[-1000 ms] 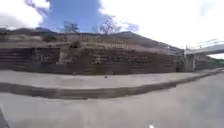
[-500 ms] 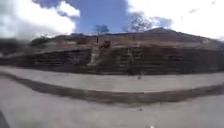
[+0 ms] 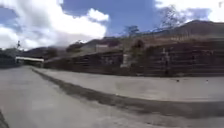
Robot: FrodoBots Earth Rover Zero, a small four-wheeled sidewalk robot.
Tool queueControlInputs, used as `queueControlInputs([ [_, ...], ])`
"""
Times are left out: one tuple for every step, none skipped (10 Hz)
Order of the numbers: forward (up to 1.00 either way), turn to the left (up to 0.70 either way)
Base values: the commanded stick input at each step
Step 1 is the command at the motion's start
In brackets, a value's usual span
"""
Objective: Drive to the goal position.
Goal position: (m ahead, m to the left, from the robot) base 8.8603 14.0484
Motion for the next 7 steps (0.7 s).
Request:
queueControlInputs([
  [-0.70, 0.00],
  [-0.70, 0.00],
  [0.00, 0.00],
  [0.00, 0.00],
  [0.00, 0.00],
  [0.00, 0.00],
  [0.00, 0.45],
])
